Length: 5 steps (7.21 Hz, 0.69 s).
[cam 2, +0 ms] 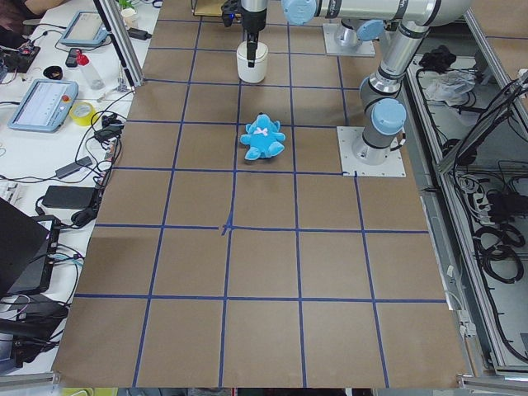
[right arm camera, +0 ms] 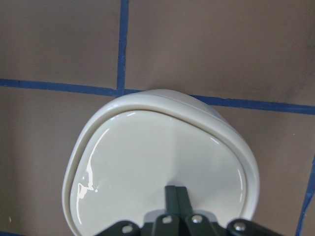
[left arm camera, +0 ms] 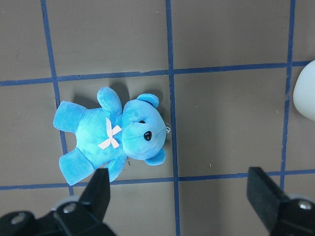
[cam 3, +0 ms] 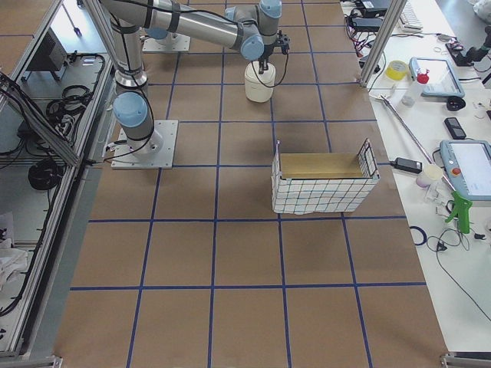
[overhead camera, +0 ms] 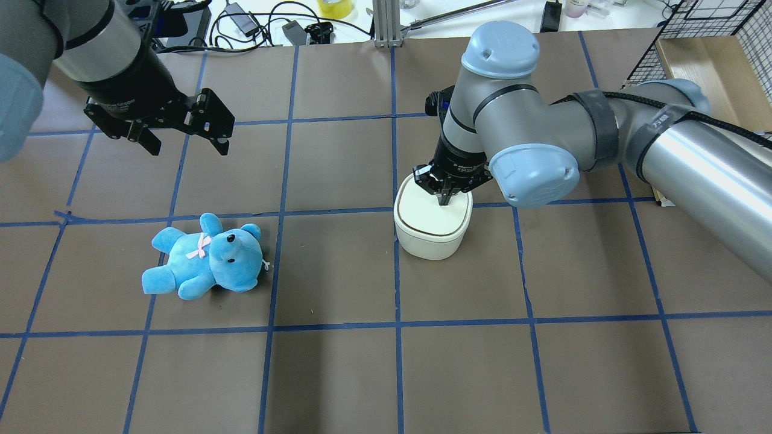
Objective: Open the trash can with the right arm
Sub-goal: 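Press the right gripper down on the lid's edge farthest from the robot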
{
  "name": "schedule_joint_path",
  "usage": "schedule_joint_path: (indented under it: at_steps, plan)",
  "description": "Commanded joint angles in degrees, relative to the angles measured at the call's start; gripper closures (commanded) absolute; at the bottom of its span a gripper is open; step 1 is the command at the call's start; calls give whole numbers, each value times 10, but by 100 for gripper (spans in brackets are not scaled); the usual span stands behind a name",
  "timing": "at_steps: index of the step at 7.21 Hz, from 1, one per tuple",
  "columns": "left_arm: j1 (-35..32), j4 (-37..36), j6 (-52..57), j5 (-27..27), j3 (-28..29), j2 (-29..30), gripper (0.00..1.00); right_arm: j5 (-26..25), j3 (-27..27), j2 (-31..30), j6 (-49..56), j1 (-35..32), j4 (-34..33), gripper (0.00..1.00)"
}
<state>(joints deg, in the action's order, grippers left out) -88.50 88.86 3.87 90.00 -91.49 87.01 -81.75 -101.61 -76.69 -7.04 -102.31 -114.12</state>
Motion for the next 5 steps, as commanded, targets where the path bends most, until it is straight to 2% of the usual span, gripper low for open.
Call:
schedule_joint_path:
  at_steps: [1,5]
  plan:
    - [0,0,0,0,0,0,0,-1,4,0,-3,0,3,100]
    - [0,0,0,0,0,0,0,-1,-2,1,2,0,1,100]
